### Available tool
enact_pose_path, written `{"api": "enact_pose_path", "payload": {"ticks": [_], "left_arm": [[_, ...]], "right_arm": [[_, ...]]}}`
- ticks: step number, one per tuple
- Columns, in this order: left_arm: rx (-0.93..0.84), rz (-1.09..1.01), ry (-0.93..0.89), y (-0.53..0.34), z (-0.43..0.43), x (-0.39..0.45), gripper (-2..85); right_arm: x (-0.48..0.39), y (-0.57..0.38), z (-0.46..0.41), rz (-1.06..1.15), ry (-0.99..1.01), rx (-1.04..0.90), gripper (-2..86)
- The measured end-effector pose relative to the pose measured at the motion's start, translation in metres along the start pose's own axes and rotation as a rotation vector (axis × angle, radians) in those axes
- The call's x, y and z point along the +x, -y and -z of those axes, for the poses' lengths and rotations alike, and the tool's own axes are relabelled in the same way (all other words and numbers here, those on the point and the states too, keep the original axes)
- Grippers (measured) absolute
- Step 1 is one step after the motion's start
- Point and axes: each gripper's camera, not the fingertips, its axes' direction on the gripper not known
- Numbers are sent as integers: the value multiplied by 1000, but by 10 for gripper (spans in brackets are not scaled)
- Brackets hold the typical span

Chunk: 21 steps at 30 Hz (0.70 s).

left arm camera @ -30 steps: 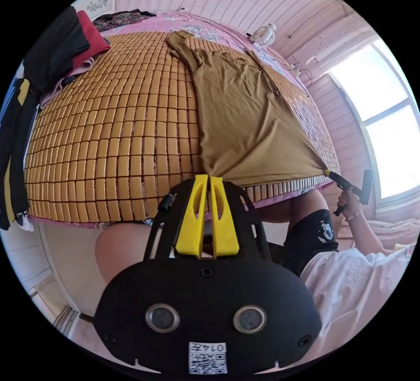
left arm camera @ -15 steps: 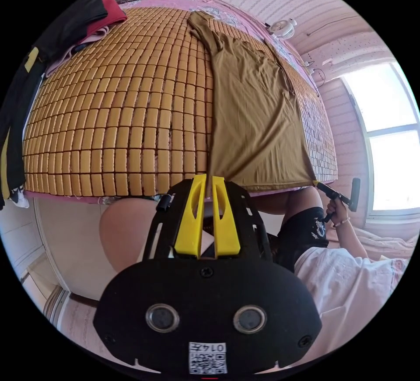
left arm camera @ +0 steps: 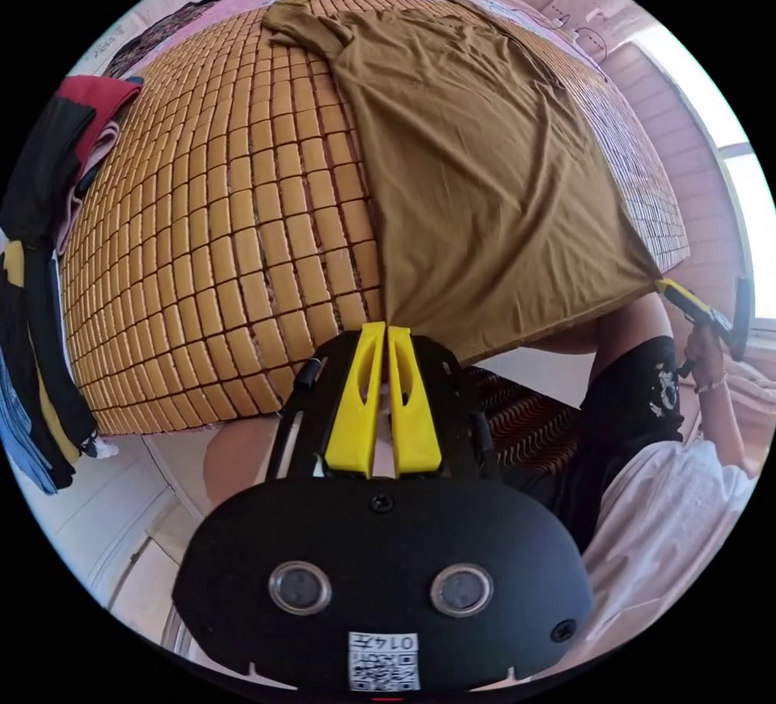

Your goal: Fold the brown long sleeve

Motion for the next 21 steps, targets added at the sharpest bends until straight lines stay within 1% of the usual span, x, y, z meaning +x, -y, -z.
{"api": "enact_pose_path", "payload": {"ticks": [1, 3, 6, 10, 12, 17, 21], "left_arm": [[3, -21, 33, -1, 3, 4, -8], [18, -30, 49, -5, 8, 7, -9], [43, -2, 19, -14, 17, 2, -10], [-9, 65, -31, -23, 4, -12, -9], [1, 80, -54, -25, 5, -14, -9], [32, 123, -59, -43, 12, -20, -1], [244, 152, -34, -82, 46, -19, -3]], "right_arm": [[1, 0, 2, -3, 5, 4, 12], [10, 3, -6, -13, 34, -68, 13], [19, 2, -19, -24, 59, -155, 14], [20, 2, -24, -12, 48, -199, 18], [22, 4, -29, -14, 32, -239, 23], [29, -1, -18, -34, 7, -201, 39], [38, -12, 0, -58, 31, -138, 54]]}}
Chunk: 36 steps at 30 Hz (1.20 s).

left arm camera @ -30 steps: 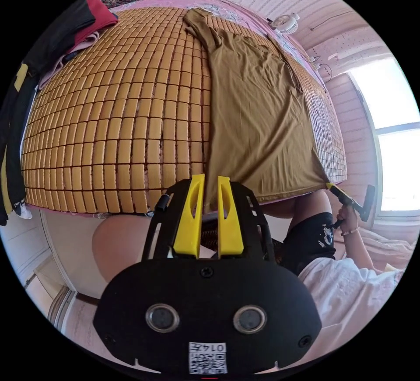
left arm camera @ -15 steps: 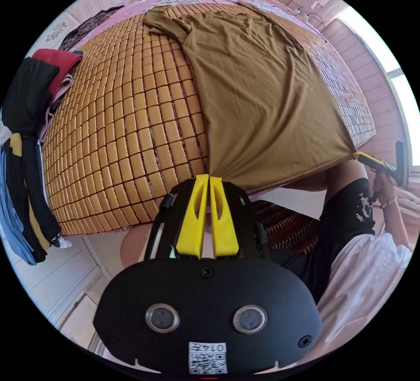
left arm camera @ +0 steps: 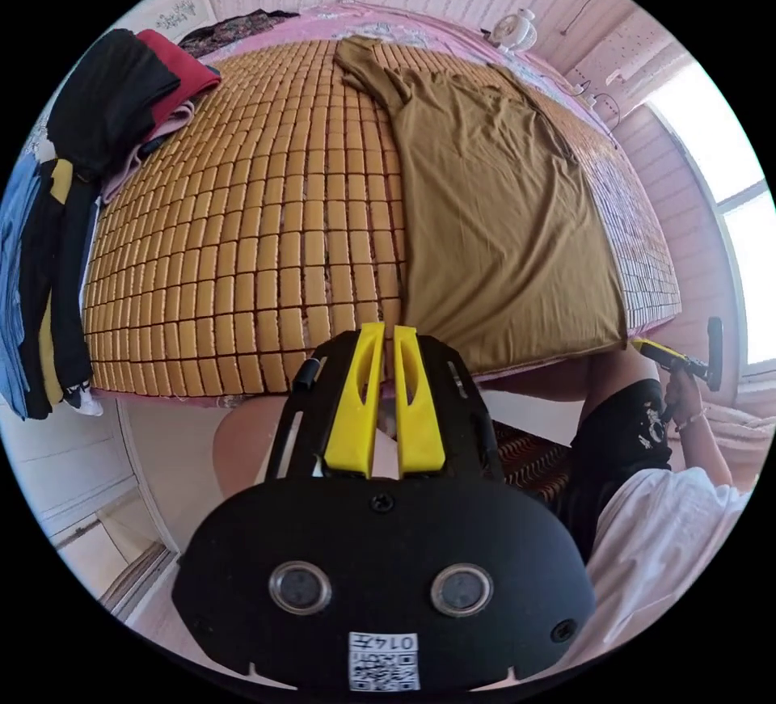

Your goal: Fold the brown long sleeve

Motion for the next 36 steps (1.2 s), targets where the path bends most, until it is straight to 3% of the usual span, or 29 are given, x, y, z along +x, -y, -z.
{"api": "enact_pose_path", "payload": {"ticks": [9, 15, 20, 24, 29, 33, 36], "left_arm": [[320, -57, -18, -94, 62, 20, -10], [352, -128, 65, -134, 70, 42, -10], [350, -112, -8, -157, 70, 33, -10], [487, -135, -5, -195, 75, 36, -10], [621, -161, 28, -227, 74, 43, -10], [672, -205, -18, -240, 69, 41, -10], [651, -218, 0, -237, 60, 36, -10]], "right_arm": [[6, -43, 26, 9, 19, 91, 66], [1, -77, 42, 69, 44, 142, 66], [2, -106, 55, 73, 102, 184, 46], [3, -126, 54, 94, 238, 134, 16], [-13, -159, 70, 141, 248, 215, 2], [-30, -206, 108, 228, 365, 467, 0], [-47, -245, 135, 287, 278, 700, -1]]}}
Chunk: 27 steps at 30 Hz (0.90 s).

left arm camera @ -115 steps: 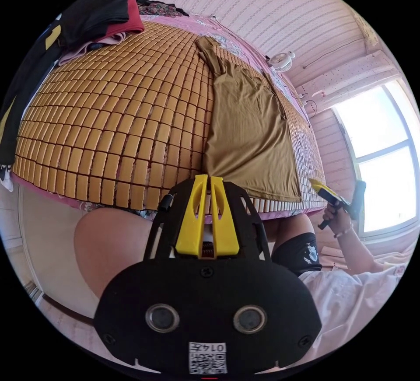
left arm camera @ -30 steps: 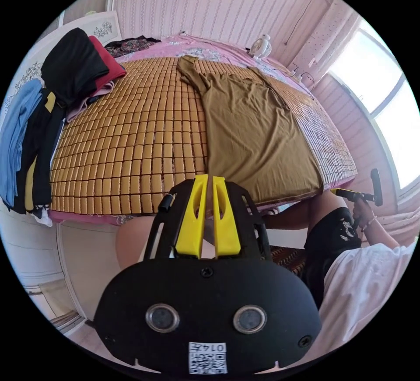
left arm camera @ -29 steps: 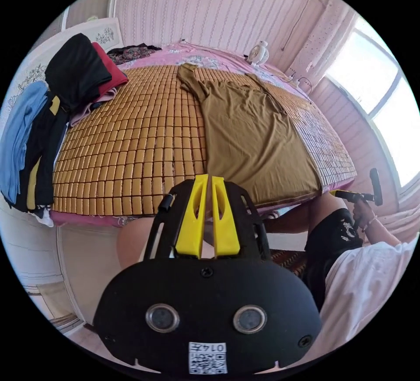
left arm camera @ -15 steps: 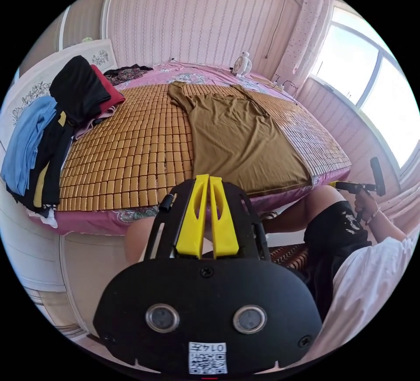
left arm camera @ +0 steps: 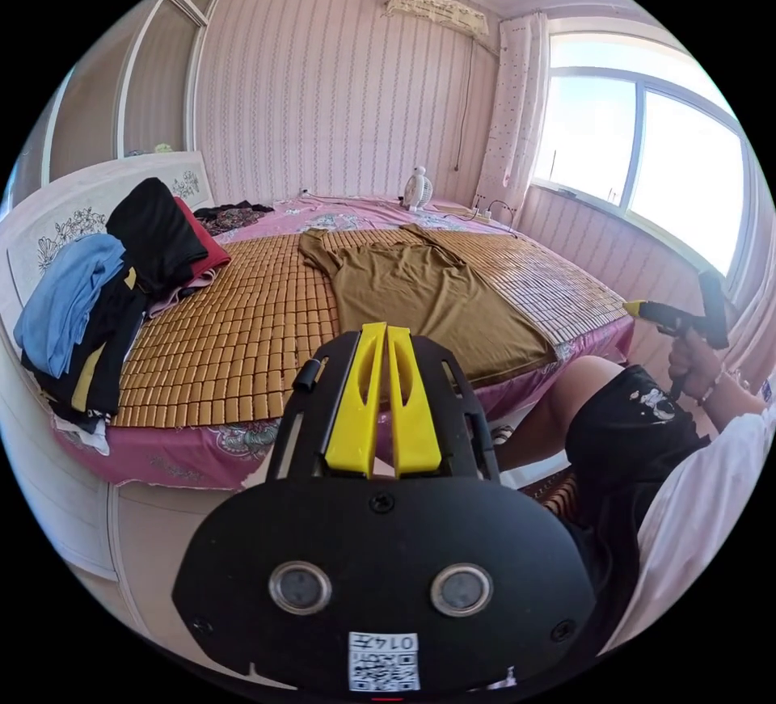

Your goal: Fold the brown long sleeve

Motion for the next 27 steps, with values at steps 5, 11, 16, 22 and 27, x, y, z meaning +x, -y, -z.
{"api": "enact_pose_path", "payload": {"ticks": [5, 11, 16, 22, 27], "left_arm": [[-30, 59, -48, 2, -28, -30, -10], [-104, 84, -155, 18, -127, -67, -4], [-238, 67, -222, 65, -272, -88, 36], [-324, 105, -176, 101, -435, -111, 40], [-421, 68, -172, 88, -523, -118, 19]], "right_arm": [[-39, -1, 28, 121, -269, 321, 7], [-17, 65, -50, 163, -230, 134, 46], [4, 145, -168, 311, -174, -46, 68], [77, 272, -380, 307, -318, -282, 81], [153, 359, -545, 93, -379, -351, 89]]}}
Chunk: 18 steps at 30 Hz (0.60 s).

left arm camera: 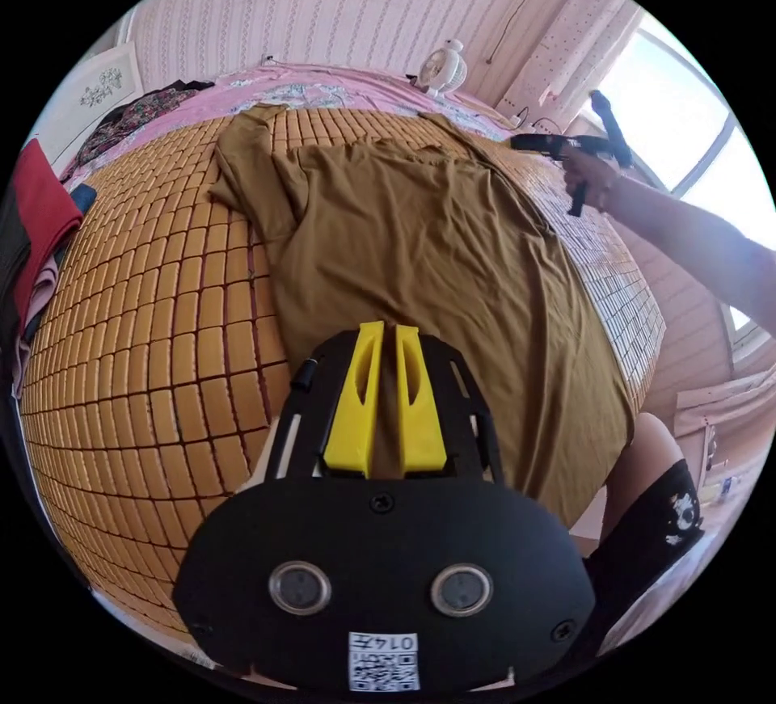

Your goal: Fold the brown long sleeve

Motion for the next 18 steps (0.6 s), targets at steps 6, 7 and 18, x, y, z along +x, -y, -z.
{"api": "enact_pose_path", "payload": {"ticks": [6, 7, 18], "left_arm": [[-27, -63, 37, 4, -45, -6, 3], [-29, -41, 25, 5, -53, -11, 3], [-74, 97, -100, 58, -97, -9, 61]], "right_arm": [[29, 45, -87, -181, -71, -128, 57], [30, 47, -86, -163, -63, -121, 47], [133, -105, 128, -334, -133, -43, 31]]}}
